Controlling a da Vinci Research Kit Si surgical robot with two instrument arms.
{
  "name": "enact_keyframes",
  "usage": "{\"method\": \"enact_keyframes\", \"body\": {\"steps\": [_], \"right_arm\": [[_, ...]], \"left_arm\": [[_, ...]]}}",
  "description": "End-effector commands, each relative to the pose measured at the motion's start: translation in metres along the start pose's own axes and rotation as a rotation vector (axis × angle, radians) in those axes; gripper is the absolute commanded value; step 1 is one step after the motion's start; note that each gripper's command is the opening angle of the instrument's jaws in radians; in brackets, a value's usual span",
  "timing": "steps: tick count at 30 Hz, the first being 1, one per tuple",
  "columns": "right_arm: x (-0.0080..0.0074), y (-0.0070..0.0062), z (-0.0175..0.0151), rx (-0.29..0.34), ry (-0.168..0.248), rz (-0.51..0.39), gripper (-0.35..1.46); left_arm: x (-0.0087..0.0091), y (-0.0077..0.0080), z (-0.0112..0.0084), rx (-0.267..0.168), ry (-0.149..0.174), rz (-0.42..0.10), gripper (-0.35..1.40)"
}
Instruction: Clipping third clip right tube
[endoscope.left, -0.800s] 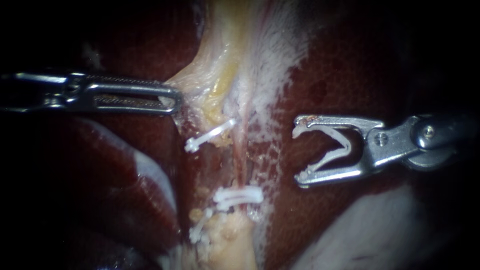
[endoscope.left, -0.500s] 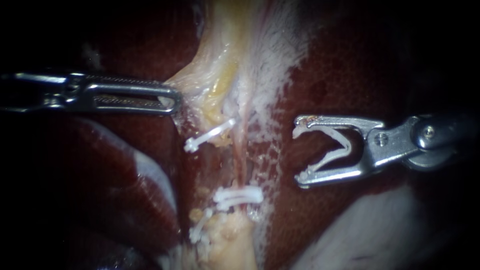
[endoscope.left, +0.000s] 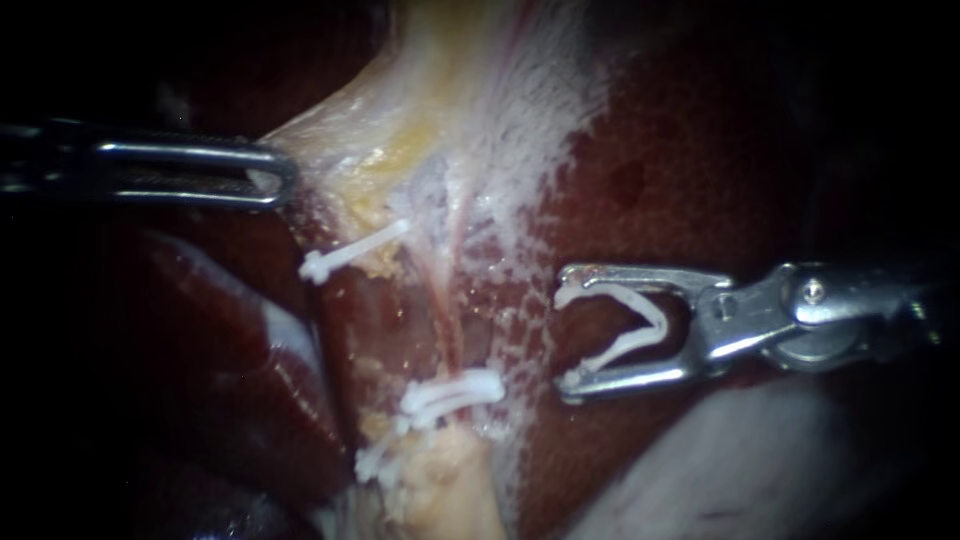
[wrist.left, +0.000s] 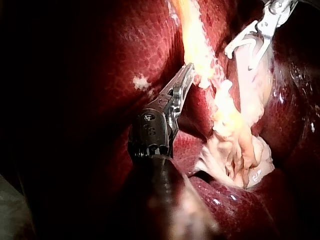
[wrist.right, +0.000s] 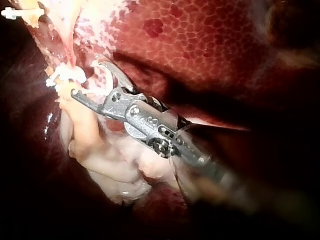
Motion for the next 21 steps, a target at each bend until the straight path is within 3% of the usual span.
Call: {"method": "enact_keyframes", "body": {"steps": [1,10,21], "right_arm": [[-0.0002,0.0001,0.0004,0.004,-0.002,0.009,0.59],[-0.0010,0.0014,0.0043,0.035,-0.009,0.067,0.57],[-0.0016,0.0023,0.0081,0.050,-0.014,0.067,0.56]], "left_arm": [[0.0000,-0.0002,0.0000,-0.003,-0.001,0.001,-0.35],[0.0000,-0.0007,0.0001,-0.006,-0.002,0.001,-0.35],[0.0000,-0.0014,0.0003,-0.003,-0.001,0.001,-0.35]]}}
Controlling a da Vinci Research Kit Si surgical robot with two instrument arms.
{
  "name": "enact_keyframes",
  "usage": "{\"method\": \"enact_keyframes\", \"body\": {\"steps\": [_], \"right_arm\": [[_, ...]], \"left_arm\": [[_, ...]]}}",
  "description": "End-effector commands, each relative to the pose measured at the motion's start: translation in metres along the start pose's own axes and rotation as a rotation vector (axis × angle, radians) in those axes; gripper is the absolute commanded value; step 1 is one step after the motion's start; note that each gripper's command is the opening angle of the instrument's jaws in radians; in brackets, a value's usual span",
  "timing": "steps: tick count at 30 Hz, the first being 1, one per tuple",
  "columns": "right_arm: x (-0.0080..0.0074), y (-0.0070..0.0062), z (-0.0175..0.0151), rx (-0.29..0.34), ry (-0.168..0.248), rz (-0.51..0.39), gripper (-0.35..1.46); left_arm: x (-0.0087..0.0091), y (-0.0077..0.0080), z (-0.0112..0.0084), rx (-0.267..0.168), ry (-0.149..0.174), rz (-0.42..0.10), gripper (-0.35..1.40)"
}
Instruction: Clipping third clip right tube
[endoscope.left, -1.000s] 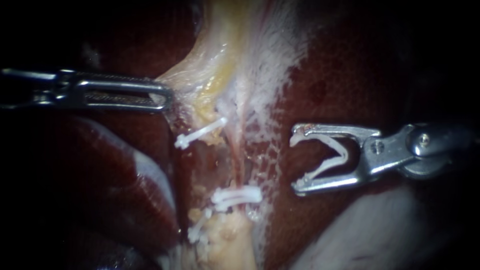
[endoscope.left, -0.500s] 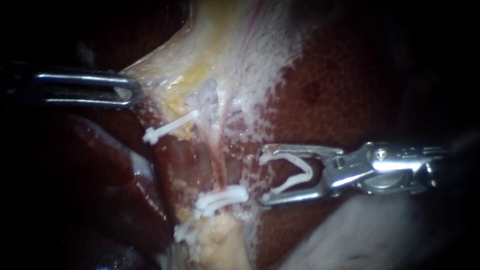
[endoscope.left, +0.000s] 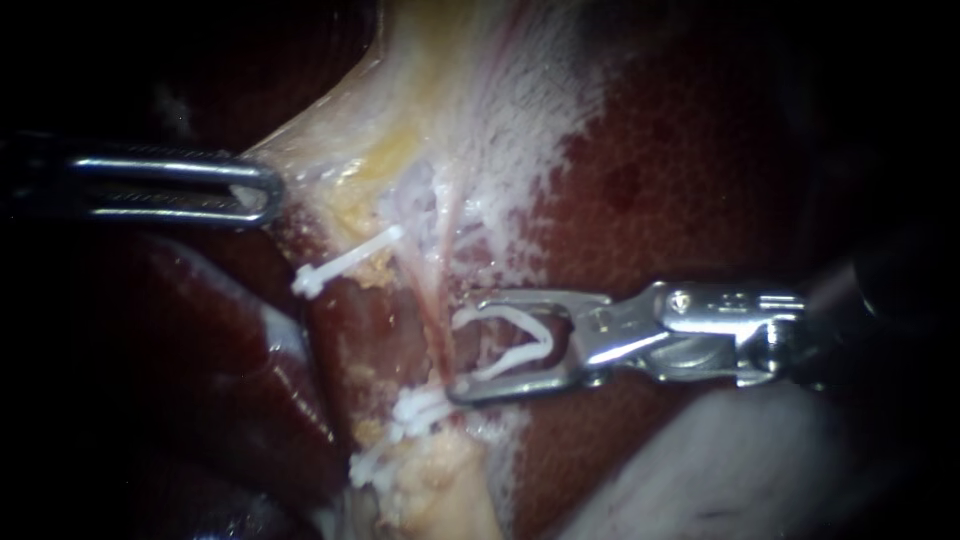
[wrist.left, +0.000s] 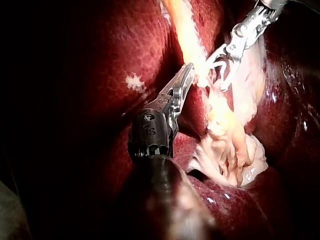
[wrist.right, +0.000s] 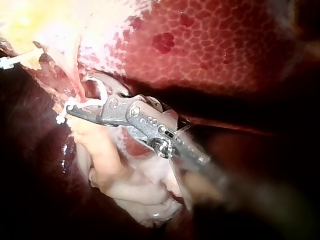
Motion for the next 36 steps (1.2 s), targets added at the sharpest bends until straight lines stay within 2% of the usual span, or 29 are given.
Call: {"method": "enact_keyframes", "body": {"steps": [1,9,15,30,33,35,36], "right_arm": [[0.0000,0.0001,0.0002,-0.003,0.000,0.000,0.56],[0.0014,0.0000,0.0015,-0.009,0.002,0.007,0.54],[0.0026,-0.0002,0.0013,-0.008,0.004,0.013,0.51],[0.0027,-0.0001,0.0010,-0.006,0.005,0.014,0.41],[0.0026,-0.0001,0.0008,-0.005,0.004,0.014,0.34],[0.0025,-0.0002,0.0005,-0.004,0.004,0.013,0.13],[0.0024,-0.0003,0.0003,0.001,0.003,0.013,-0.04]], "left_arm": [[0.0000,0.0000,0.0001,0.001,0.001,0.000,-0.35],[0.0002,-0.0002,0.0004,0.002,0.000,0.001,-0.35],[0.0002,-0.0002,0.0004,0.001,0.000,0.001,-0.35],[0.0003,-0.0003,0.0006,0.000,0.000,0.001,-0.35],[0.0003,-0.0003,0.0006,0.000,0.000,0.001,-0.35],[0.0003,-0.0003,0.0006,0.000,0.000,0.001,-0.35],[0.0003,-0.0003,0.0006,0.000,0.000,0.001,-0.35]]}}
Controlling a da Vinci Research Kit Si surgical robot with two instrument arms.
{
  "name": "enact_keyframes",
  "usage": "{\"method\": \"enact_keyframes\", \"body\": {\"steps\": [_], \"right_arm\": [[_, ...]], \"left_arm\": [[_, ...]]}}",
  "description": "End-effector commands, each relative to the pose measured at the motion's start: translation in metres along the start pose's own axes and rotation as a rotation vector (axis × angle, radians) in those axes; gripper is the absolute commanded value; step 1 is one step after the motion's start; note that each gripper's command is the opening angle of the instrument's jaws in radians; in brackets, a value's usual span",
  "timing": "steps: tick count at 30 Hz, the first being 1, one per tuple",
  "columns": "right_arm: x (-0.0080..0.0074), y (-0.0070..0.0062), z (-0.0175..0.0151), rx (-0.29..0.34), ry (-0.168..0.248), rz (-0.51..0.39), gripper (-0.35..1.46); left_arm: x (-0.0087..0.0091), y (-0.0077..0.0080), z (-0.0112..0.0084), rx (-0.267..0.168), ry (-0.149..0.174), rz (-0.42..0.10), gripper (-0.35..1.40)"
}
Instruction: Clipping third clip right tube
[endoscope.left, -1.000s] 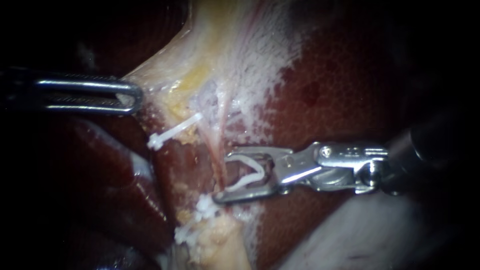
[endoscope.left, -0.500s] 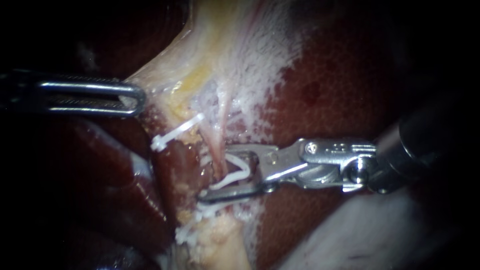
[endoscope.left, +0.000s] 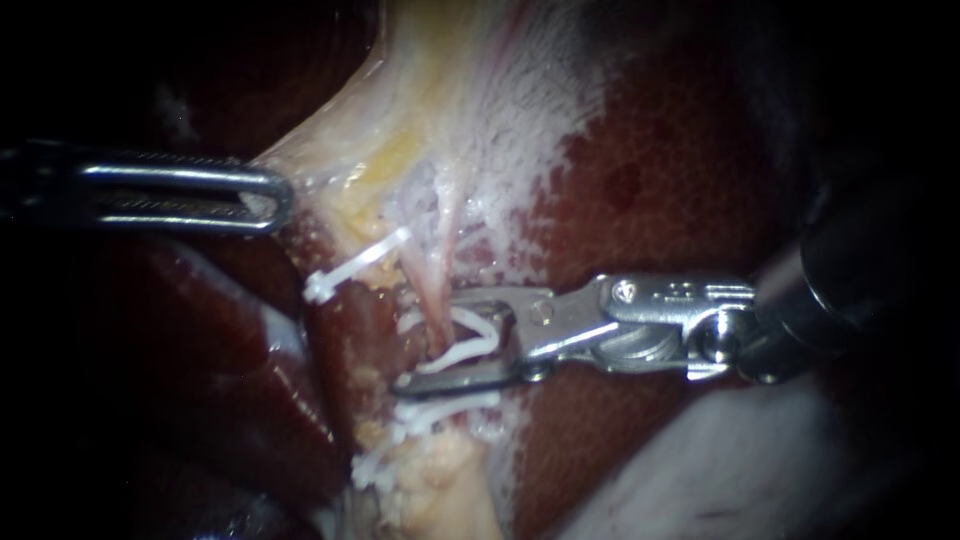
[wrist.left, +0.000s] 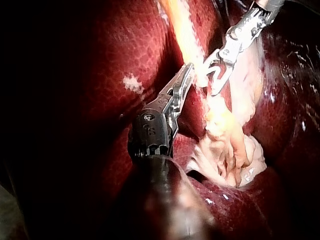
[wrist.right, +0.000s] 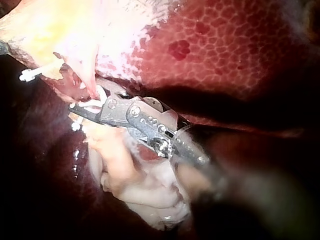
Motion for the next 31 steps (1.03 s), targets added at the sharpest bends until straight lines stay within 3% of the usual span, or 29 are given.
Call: {"method": "enact_keyframes", "body": {"steps": [1,4,31], "right_arm": [[0.0000,-0.0001,-0.0003,0.001,0.000,-0.002,-0.14],[-0.0002,-0.0001,-0.0007,-0.005,0.001,0.021,-0.35],[-0.0007,-0.0002,-0.0009,-0.007,0.001,0.024,-0.35]], "left_arm": [[0.0000,0.0000,0.0000,0.000,0.000,0.000,-0.35],[0.0000,0.0000,0.0000,0.000,0.000,0.000,-0.35],[0.0000,0.0000,0.0001,0.003,0.001,0.000,-0.35]]}}
